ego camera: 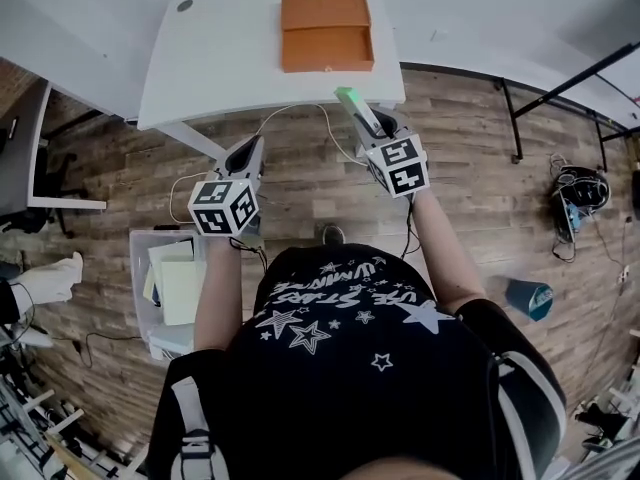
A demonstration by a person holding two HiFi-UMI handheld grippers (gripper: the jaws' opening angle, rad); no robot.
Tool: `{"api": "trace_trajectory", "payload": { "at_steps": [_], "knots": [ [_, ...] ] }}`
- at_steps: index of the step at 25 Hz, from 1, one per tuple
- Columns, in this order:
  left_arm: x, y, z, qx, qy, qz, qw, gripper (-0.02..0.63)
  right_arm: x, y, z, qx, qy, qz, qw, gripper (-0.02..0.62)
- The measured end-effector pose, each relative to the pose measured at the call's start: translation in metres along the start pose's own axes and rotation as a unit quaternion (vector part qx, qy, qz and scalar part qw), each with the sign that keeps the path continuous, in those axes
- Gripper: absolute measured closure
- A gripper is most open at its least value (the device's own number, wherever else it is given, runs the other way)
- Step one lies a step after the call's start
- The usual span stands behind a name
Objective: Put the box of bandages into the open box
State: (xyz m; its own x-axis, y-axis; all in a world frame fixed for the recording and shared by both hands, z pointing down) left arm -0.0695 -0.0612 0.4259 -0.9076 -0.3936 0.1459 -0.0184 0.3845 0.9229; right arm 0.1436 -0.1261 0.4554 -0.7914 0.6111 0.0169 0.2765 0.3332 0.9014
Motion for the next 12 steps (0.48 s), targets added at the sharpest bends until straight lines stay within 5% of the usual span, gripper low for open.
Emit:
{"api": "trace_trajectory", "payload": {
  "at_steps": [12],
  "knots": [
    [0.004, -0.009, -0.046, 0.017, -0.016, 0.006, 0.9997, 0.586, -0.039, 0.003, -0.03, 0.007, -0.014, -0.018, 1.0, 0.483]
  ]
}}
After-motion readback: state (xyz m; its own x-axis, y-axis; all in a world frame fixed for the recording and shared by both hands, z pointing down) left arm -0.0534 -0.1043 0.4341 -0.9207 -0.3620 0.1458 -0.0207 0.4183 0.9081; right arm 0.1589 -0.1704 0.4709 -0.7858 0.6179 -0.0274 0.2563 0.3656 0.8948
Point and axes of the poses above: the fingertips, and each gripper's own axes: z backward along the fingers, x to its left, y out of its underside, the point moved 3 cm from there along z, backward along the fingers, and after that the axes turned 4 degrees about -z, right-handed, at the moved point
